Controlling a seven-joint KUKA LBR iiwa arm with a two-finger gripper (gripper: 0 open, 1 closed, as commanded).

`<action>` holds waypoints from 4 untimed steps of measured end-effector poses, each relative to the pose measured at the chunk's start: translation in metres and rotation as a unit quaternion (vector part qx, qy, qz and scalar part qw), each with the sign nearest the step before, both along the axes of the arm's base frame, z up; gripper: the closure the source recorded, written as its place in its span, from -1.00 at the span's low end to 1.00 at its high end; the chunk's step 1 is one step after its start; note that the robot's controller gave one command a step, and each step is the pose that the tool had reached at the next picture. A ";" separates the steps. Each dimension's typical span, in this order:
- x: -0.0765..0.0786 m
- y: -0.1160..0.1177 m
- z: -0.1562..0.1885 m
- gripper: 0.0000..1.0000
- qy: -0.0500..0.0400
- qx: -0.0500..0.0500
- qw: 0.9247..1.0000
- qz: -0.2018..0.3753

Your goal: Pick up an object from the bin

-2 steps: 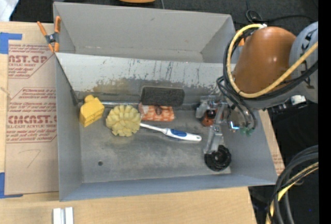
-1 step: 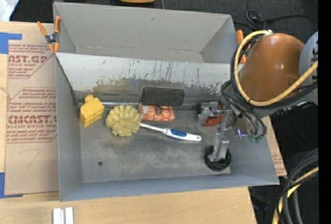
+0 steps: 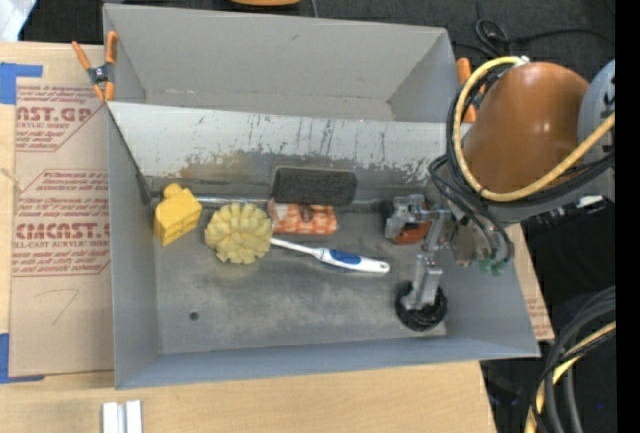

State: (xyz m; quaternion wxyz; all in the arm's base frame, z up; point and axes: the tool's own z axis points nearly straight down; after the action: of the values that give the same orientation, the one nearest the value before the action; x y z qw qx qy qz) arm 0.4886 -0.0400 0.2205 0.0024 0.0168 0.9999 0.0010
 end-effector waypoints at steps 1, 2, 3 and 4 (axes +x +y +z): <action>0.065 0.058 0.080 -1.00 -0.005 0.001 1.000 0.027; 0.014 -0.003 -0.012 -1.00 0.011 -0.001 1.000 -0.014; 0.049 0.051 0.020 -1.00 -0.010 0.003 0.999 -0.039; 0.019 0.025 -0.063 -1.00 0.010 -0.002 0.992 -0.123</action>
Offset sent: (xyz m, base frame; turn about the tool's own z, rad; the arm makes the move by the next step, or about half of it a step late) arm 0.0167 -0.0012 -0.0073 0.0227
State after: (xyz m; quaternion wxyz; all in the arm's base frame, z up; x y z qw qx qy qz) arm 0.5075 -0.0155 0.1571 -0.0072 0.1399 0.9901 -0.0011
